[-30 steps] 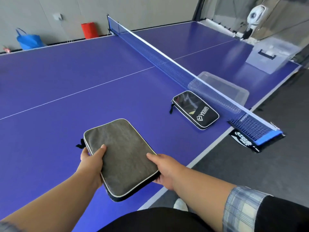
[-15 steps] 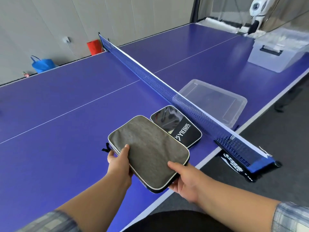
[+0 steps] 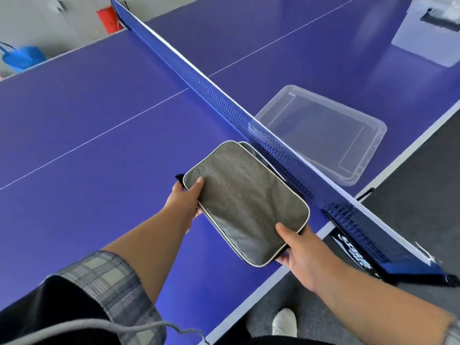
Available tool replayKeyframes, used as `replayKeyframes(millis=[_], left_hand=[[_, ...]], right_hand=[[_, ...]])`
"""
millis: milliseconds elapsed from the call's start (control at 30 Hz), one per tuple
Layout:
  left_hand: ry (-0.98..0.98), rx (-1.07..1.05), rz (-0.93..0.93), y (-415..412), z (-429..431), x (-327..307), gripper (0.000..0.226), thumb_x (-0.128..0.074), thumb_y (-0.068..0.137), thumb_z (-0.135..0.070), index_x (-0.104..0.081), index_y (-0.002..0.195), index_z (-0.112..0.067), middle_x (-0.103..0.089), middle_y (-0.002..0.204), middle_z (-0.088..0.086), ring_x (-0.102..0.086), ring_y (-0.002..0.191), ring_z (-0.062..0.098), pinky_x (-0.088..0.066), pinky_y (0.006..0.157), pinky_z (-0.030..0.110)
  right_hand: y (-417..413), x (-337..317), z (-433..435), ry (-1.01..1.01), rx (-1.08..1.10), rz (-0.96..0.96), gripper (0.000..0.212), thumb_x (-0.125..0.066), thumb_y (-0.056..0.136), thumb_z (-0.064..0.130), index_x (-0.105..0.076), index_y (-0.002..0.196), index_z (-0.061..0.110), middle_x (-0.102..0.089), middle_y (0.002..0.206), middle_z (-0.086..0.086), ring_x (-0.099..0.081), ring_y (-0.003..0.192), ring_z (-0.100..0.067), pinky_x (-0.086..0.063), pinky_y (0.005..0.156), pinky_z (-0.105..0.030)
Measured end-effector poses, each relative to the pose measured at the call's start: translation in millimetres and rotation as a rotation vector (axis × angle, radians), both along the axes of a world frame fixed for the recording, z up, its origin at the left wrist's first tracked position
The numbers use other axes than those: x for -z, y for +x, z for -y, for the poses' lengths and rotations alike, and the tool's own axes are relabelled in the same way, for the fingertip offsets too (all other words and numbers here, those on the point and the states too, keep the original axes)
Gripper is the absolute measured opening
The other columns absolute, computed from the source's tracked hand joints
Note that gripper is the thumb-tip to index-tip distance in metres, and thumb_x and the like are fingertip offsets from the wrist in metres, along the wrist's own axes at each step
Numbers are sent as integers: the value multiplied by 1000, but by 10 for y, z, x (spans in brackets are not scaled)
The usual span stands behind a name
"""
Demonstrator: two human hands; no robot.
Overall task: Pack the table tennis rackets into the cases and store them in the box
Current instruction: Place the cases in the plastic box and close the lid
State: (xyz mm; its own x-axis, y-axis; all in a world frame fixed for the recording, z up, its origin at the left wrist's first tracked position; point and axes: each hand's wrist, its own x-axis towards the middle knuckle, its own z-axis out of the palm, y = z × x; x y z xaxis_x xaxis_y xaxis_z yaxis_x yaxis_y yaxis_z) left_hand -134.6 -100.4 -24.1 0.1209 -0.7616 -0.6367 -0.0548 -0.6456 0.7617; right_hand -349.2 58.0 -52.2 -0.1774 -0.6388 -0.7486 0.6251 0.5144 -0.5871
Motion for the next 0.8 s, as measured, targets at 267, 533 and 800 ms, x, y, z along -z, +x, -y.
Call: replayKeyframes(millis=[267,533,800], left_hand=[[-54,254,207,-269,805,298,34,-62,89,-55,-50,114,-35,-60,98,-10,-58,79,15,-46,62,25],[-69,441,524,-183,1047,551,54,-65,75,-69,-55,105,-24,-46,119,-2,-58,105,25,-53,85,42],[-308,905,780,-570,1532,378,66,-48,90,-66,-45,142,-25,-54,138,0,-50,125,25,-42,95,38]], right_hand=[[11,216,631,119,132,-232,48,-78,89,22,-53,129,18,-63,125,-3,-66,112,-24,-62,86,-45],[221,312,688,307,193,-566,47,-77,79,51,-50,116,38,-63,126,3,-65,106,-20,-54,99,-47],[419,397,650,373,305,-357,108,-78,62,64,-25,153,39,-54,126,14,-57,115,-22,-48,107,-48]])
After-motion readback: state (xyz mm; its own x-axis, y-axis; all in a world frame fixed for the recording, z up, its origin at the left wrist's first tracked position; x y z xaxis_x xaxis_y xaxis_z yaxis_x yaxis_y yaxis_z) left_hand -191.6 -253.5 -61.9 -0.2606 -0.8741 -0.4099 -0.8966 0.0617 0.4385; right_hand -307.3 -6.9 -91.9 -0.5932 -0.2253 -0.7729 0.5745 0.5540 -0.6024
